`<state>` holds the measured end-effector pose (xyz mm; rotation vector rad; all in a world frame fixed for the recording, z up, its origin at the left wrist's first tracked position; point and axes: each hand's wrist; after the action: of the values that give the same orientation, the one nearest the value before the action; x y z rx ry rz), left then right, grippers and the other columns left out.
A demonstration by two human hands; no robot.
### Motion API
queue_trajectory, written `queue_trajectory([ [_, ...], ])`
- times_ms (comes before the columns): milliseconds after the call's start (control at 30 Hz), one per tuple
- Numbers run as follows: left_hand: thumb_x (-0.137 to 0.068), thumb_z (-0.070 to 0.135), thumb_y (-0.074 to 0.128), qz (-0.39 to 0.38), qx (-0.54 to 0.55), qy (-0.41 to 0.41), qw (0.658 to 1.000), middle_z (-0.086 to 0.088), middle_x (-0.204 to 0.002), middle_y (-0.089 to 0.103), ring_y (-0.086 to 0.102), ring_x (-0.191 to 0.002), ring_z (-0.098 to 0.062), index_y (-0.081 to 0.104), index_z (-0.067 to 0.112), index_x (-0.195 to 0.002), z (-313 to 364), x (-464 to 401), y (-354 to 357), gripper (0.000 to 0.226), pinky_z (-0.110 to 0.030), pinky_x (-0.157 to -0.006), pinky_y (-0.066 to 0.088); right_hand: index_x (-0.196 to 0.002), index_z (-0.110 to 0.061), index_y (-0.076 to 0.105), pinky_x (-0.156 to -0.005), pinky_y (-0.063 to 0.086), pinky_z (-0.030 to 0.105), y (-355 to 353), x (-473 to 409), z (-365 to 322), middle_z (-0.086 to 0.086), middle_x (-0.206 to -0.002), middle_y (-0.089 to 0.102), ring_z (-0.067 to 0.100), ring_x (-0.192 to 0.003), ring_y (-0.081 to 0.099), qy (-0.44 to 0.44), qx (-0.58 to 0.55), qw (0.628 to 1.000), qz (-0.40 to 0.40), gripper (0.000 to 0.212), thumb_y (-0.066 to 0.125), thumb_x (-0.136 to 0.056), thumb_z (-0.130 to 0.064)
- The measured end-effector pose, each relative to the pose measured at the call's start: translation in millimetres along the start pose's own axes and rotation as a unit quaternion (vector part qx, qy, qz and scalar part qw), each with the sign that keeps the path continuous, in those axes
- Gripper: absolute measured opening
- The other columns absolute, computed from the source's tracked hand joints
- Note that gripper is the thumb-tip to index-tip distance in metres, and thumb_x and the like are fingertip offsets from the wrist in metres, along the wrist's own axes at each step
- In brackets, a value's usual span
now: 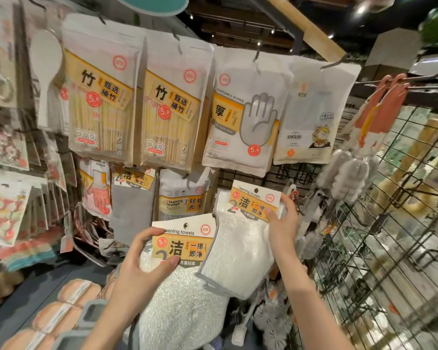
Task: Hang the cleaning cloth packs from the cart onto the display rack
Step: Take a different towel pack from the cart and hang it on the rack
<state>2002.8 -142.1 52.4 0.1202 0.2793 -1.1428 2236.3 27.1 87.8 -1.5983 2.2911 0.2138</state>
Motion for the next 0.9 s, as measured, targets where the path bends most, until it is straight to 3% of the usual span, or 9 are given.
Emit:
queue_trajectory([
  [100,-0.061,0.038,0.080,0.006,0.002,-0.002,1.000,0.032,-0.101,0.062,0.059,-0.094,0.006,0.054,0.052,-0.102,1,0,0,0.051,-0.025,-0.079,0.042,-0.130,-0.016,0.051,-0.093,0.034,0.021,-1,-3,9,-0.011,-0.121,0.050,0.005,-0.114,0.043,0.008,0.006,1.000,0.007,0.046,0.060,-0.087,-0.001],
  [200,-0.059,0.038,0.075,0.007,0.001,0.000,1.000,0.034,-0.100,0.061,0.057,-0.090,0.013,0.054,0.053,-0.101,3,-1,2,0.049,-0.023,-0.077,0.041,-0.128,-0.017,0.053,-0.090,0.035,0.020,4,-11,11,-0.009,-0.118,0.052,0.005,-0.111,0.045,0.009,0.008,1.000,0.005,0.046,0.062,-0.086,-0.001],
  [400,-0.062,0.037,0.083,0.010,-0.007,0.009,1.000,0.032,-0.102,0.061,0.053,-0.099,0.011,0.054,0.052,-0.102,7,0,0,0.051,-0.026,-0.083,0.040,-0.123,-0.023,0.050,-0.091,0.043,0.030,13,-36,18,0.000,-0.126,0.051,0.016,-0.116,0.048,-0.003,0.025,1.000,0.005,0.047,0.065,-0.083,-0.002],
  [600,-0.064,0.037,0.082,0.017,-0.009,0.023,1.000,0.038,-0.100,0.059,0.051,-0.093,0.020,0.053,0.055,-0.097,17,2,-1,0.048,-0.020,-0.081,0.037,-0.119,-0.023,0.053,-0.088,0.046,0.033,22,-54,20,-0.003,-0.112,0.057,0.022,-0.110,0.054,-0.015,0.060,0.998,-0.001,0.045,0.065,-0.083,0.000],
  [767,-0.061,0.040,0.078,0.013,-0.006,0.012,1.000,0.040,-0.100,0.058,0.052,-0.099,0.015,0.053,0.056,-0.098,21,0,1,0.048,-0.024,-0.082,0.039,-0.126,-0.019,0.051,-0.094,0.039,0.028,18,-52,18,0.003,-0.125,0.056,0.022,-0.120,0.049,-0.030,0.069,0.997,-0.015,0.046,0.064,-0.085,-0.004],
  [900,-0.059,0.039,0.074,0.006,-0.006,0.016,1.000,0.039,-0.100,0.058,0.049,-0.095,0.021,0.052,0.057,-0.097,24,0,6,0.047,-0.017,-0.080,0.036,-0.134,-0.021,0.047,-0.107,0.029,0.032,-1,-41,9,0.006,-0.143,0.038,0.021,-0.135,0.033,-0.039,0.120,0.991,-0.041,0.051,0.062,-0.087,-0.010],
])
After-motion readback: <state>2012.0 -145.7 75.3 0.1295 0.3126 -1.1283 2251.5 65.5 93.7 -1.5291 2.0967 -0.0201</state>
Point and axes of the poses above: each hand's wrist, its own x-axis away from the middle knuckle, its own y-axis out of the palm, z = x × y
